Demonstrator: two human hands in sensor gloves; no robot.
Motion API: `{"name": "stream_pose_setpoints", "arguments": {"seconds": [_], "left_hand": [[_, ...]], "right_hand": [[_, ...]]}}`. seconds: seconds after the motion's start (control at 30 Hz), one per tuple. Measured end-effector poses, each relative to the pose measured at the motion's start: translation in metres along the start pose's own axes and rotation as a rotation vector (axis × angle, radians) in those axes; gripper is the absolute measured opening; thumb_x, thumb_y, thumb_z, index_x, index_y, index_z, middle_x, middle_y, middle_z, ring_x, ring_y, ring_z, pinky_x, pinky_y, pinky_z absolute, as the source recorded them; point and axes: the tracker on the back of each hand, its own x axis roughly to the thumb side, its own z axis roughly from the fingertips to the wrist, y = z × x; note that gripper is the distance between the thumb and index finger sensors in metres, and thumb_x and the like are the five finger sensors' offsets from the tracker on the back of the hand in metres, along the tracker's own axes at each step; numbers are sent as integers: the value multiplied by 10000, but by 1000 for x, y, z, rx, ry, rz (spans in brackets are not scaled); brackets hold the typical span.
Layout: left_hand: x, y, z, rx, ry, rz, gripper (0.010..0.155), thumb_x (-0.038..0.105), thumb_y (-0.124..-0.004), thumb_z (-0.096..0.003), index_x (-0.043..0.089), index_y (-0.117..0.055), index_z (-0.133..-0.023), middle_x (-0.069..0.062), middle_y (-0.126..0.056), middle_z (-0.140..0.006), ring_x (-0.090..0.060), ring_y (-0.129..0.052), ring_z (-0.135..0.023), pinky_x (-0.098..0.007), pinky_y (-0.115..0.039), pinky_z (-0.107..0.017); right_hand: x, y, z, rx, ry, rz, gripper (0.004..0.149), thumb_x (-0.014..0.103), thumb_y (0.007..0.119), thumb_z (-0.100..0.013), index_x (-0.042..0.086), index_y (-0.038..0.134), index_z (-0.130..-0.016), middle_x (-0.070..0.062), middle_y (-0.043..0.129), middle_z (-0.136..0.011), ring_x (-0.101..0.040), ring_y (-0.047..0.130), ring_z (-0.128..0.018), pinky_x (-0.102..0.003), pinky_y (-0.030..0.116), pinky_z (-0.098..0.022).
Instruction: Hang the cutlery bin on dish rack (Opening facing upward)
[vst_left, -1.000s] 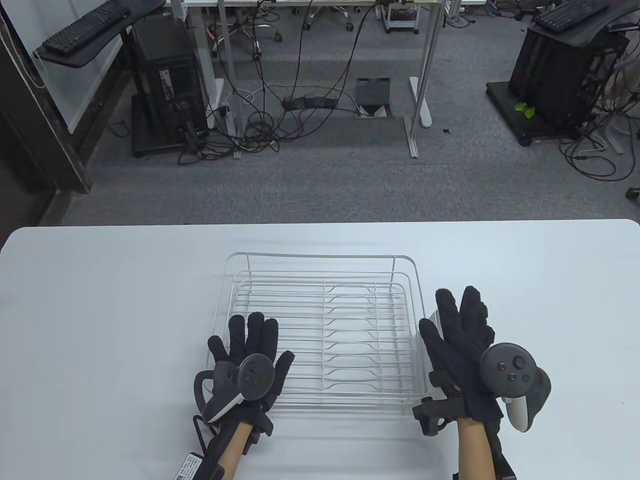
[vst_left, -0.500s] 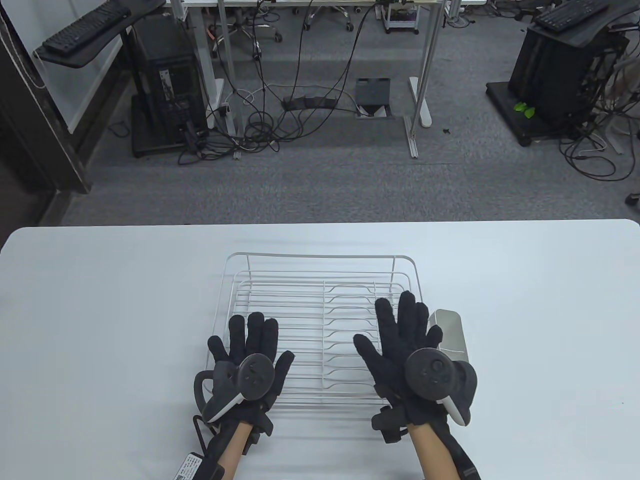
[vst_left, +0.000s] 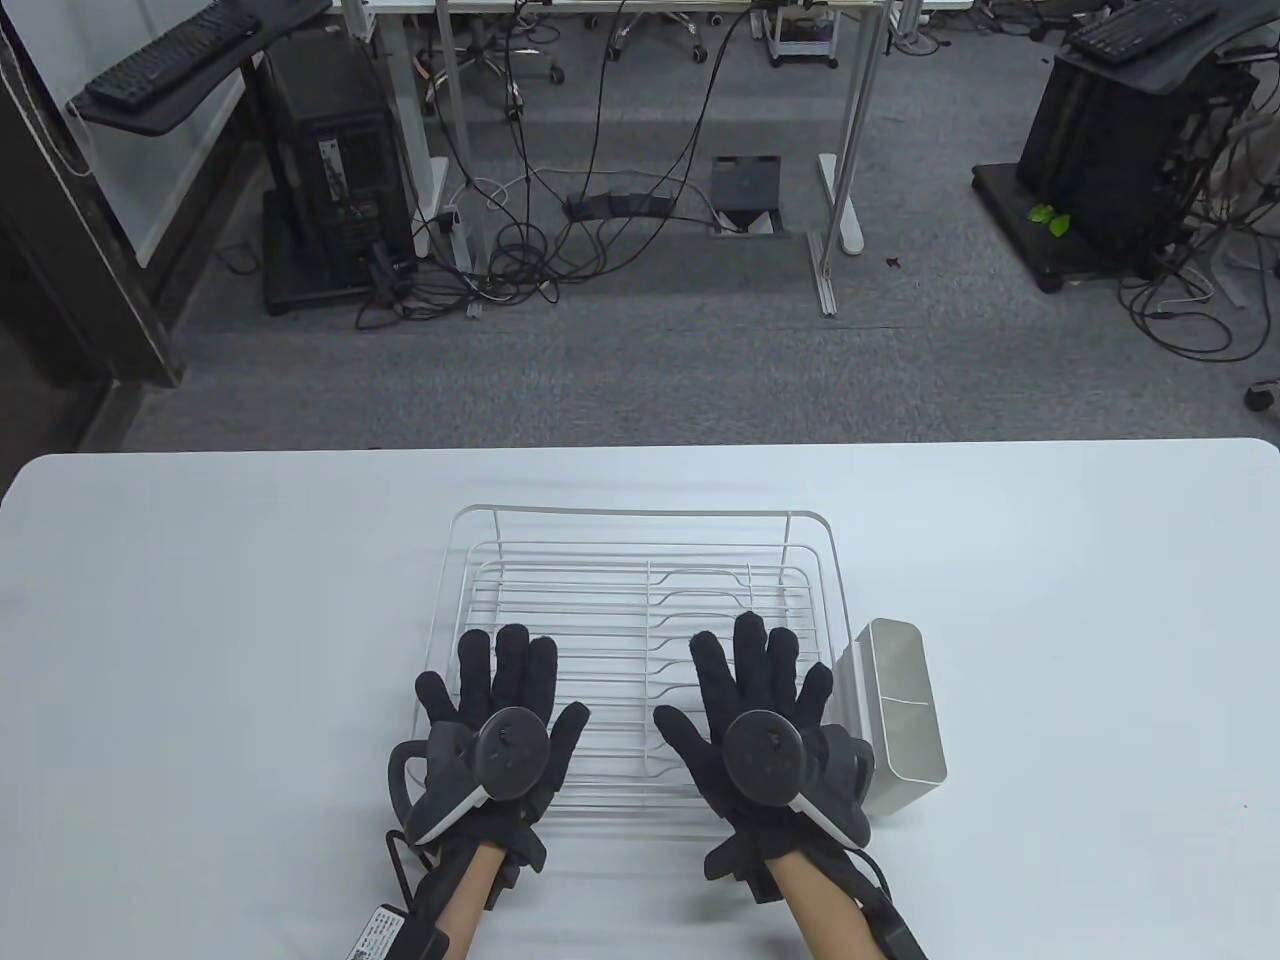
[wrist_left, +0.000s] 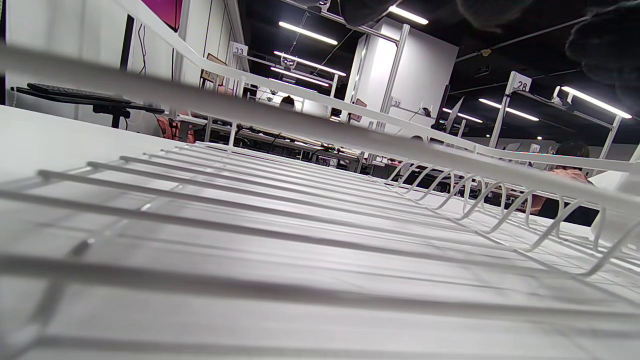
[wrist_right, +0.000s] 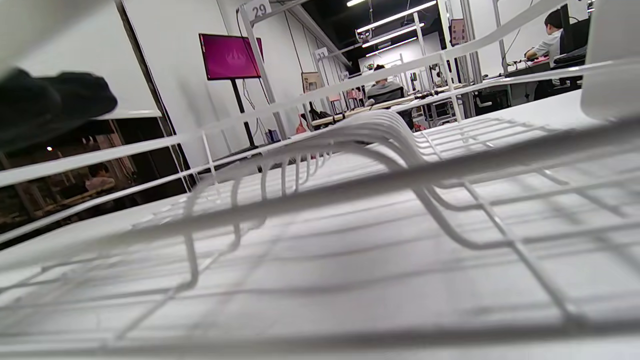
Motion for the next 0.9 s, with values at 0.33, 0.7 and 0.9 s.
{"name": "stream_pose_setpoints", "arguments": {"seconds": [0.33,0.7,0.9], "left_hand": [[0,0,0,1,-1,-1,698,655,-422,-636,234,-293,-1178,-74,-221,-1225,-373,-164,-1127,-696,-104,-680],[0,0,0,3,-2,0,696,655,-421,-636,234,-296,-1178,-71,-225,-1226,-371,-168,-1128,-696,-107,-680],[0,0,0,8,-2,-1,696,653,-422,-636,232,-300,-1177,-73,-227,-1225,-371,-169,-1127,-696,-106,-680]], "right_hand": [[-5,13,-1,46,34,51,711,693,480,-564,261,447,-1128,-172,318,-1181,-477,312,-1054,-685,218,-654],[-4,13,1,30,26,69,707,696,477,-563,268,457,-1126,-160,325,-1185,-469,311,-1062,-685,220,-659],[-3,13,1,24,24,72,705,695,477,-563,268,462,-1125,-160,331,-1185,-467,310,-1063,-683,218,-661]]}}
